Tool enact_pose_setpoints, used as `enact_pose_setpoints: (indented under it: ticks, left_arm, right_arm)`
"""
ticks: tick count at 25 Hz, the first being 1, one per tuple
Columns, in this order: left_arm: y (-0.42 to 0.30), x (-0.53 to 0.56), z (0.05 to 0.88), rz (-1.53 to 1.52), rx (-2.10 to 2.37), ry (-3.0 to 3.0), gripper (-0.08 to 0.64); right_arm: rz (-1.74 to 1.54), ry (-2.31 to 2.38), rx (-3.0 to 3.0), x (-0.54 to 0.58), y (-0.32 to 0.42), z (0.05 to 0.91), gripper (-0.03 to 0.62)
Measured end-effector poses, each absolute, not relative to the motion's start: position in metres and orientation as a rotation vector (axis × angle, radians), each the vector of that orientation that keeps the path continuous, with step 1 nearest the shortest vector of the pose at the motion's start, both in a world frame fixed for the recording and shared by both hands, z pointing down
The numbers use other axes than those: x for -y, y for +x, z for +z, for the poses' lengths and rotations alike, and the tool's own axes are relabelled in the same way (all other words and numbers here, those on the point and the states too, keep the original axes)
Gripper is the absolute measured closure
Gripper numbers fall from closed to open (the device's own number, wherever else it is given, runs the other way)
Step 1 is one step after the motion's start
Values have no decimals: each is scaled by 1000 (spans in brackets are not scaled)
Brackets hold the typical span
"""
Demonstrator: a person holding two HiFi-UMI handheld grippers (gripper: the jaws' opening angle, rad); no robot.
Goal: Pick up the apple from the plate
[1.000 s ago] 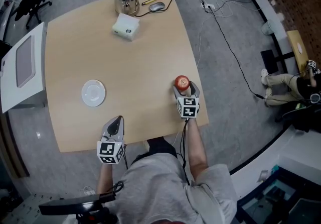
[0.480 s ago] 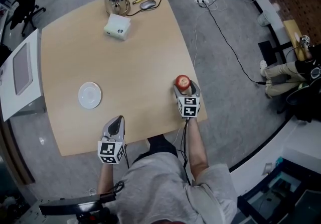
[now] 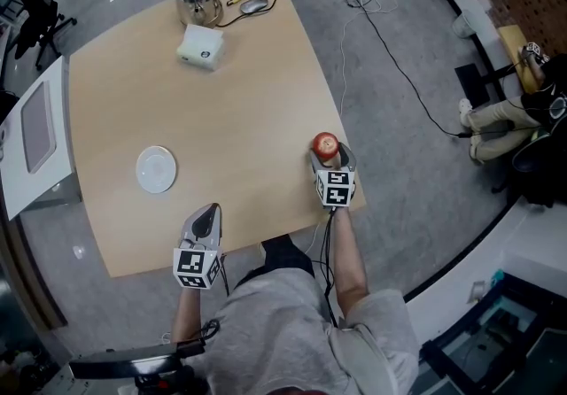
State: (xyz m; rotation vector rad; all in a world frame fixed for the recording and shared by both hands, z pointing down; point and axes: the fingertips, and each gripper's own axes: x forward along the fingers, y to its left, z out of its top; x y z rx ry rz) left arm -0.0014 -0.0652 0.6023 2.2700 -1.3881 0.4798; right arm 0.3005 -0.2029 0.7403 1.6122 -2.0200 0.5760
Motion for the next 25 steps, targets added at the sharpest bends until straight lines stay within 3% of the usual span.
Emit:
enact_pose_setpoints:
  ticks: [25]
  left_arm:
    - [5, 61, 604, 500, 1375, 2268, 540]
  right_arm:
    - [568, 1611, 2072, 203, 301, 741, 204]
